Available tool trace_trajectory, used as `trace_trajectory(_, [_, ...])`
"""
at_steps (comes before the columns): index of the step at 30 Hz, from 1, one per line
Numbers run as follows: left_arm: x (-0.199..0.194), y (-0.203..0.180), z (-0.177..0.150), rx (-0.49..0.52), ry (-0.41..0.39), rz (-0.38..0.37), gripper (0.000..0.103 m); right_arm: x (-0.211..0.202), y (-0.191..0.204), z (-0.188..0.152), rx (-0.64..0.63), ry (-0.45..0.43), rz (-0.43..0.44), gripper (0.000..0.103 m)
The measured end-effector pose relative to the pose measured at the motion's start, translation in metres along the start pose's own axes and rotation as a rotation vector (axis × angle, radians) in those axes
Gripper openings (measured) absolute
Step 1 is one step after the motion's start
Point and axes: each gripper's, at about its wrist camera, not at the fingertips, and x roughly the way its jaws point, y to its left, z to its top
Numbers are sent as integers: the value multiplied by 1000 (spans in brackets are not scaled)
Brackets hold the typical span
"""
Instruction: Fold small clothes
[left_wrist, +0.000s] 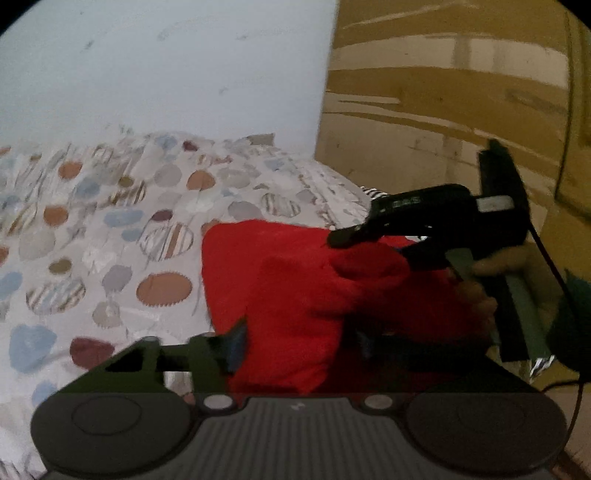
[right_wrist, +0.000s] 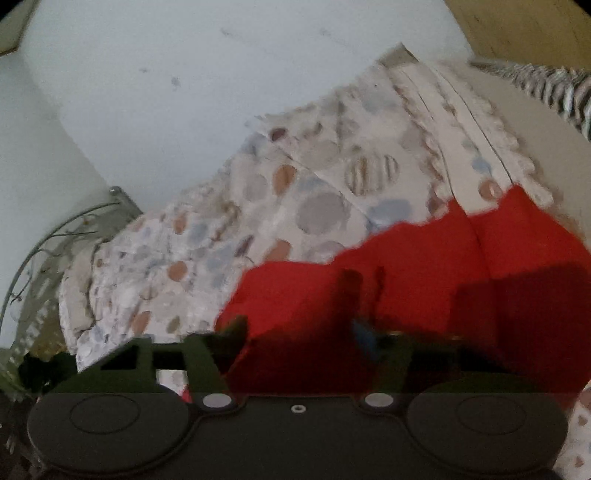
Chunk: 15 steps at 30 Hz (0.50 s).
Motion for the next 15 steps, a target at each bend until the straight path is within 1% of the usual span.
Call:
trace_trajectory(1, [0,-3,0,19,-7,2,45,-1,-4,-5,13,1,7,45])
trace_trajectory(2, [-1,-7,-1,34,-15,1,37,-2,-6,-7,22,-3,12,38])
trace_trajectory(3, [-1,-10,-1,45,-21,-1,33,-3,-6,-10,20,-10,12,28])
trace_trajectory(5, [-1,-16,2,56,-29,-4,27,-6,-6,-11,-1,-29,13,19])
trace_trajectory(6, [-1,-20,3,62,-32,-8,24,-8,-6,-10,-12,-43,14,17])
trace_trajectory(9, [1,-35,11,85,-53,-25,21,-24,-1,0,-64,-121,31,15])
trace_trajectory(12, [7,-56,22,117,-80,-55,20,-46,4,14,-127,-198,41,15])
trace_trajectory(15, [14,-77,32,148,-96,-97,19,-67,3,27,-180,-251,21,15])
